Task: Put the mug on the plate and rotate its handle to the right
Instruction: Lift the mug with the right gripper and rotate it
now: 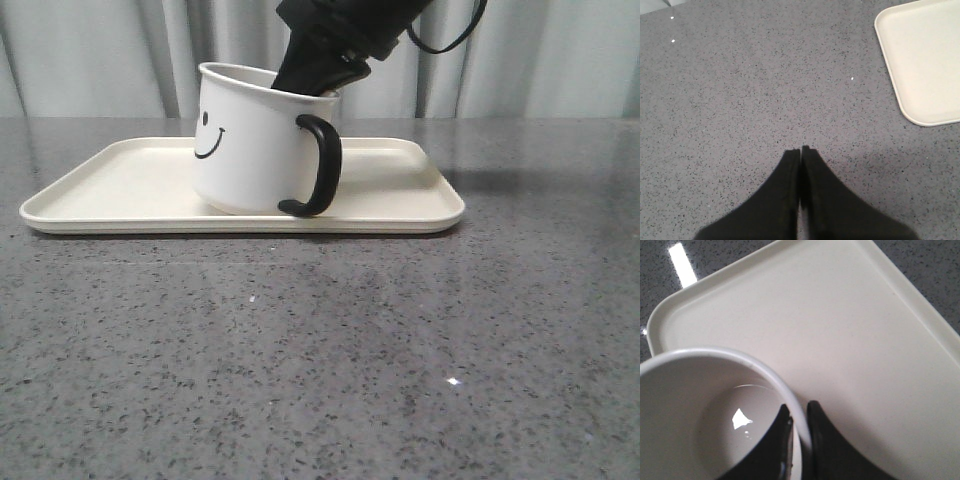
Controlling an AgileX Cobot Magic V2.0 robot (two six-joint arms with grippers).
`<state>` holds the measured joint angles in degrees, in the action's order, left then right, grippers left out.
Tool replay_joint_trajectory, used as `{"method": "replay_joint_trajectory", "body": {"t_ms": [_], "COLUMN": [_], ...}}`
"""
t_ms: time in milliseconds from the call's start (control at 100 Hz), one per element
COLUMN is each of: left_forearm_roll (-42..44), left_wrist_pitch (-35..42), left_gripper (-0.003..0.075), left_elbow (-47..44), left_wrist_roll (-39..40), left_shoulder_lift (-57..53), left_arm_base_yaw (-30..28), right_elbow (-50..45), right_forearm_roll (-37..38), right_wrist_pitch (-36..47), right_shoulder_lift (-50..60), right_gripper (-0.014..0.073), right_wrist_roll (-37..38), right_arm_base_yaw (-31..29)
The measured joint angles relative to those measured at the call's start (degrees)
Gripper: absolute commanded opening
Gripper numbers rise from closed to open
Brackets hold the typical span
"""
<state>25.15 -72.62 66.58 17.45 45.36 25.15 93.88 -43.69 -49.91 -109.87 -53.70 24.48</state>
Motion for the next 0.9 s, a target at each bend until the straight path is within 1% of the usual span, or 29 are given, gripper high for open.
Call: {"method": "replay_joint_trajectory", "body": {"t_ms": [70,140,380,540,660,900], "left_forearm_roll": [0.0,0.0,0.0,-0.28,-0.42,-0.4], "left_wrist_pitch": [0.0,0.0,0.0,0.0,0.0,0.0], "left_gripper": [-0.002,-0.002,-0.002,-0.002,-0.002,-0.002], "left_elbow": [0.0,0.0,0.0,0.0,0.0,0.0], "left_wrist_roll": [0.0,0.0,0.0,0.0,0.0,0.0], "left_shoulder_lift": [0.0,0.0,0.0,0.0,0.0,0.0], "left_arm_base_yaw": [0.0,0.0,0.0,0.0,0.0,0.0], "right_elbow": [1.0,3.47,21.02,29.54,31.22,31.32], "right_forearm_roll": [0.4,1.29,5.51,9.11,10.06,11.15], "right_wrist_pitch": [-0.91,-3.55,-18.11,-21.2,-21.7,-21.94], "right_shoulder_lift": [0.0,-0.25,-0.25,-0.25,-0.25,-2.75], "right_gripper": [-0.0062,-0.0062,-0.0062,-0.0064,-0.0064,-0.0065], "right_wrist_roll": [0.0,0.0,0.0,0.0,-0.43,-1.78], "right_arm_base_yaw": [0.0,0.0,0.0,0.0,0.0,0.55]}}
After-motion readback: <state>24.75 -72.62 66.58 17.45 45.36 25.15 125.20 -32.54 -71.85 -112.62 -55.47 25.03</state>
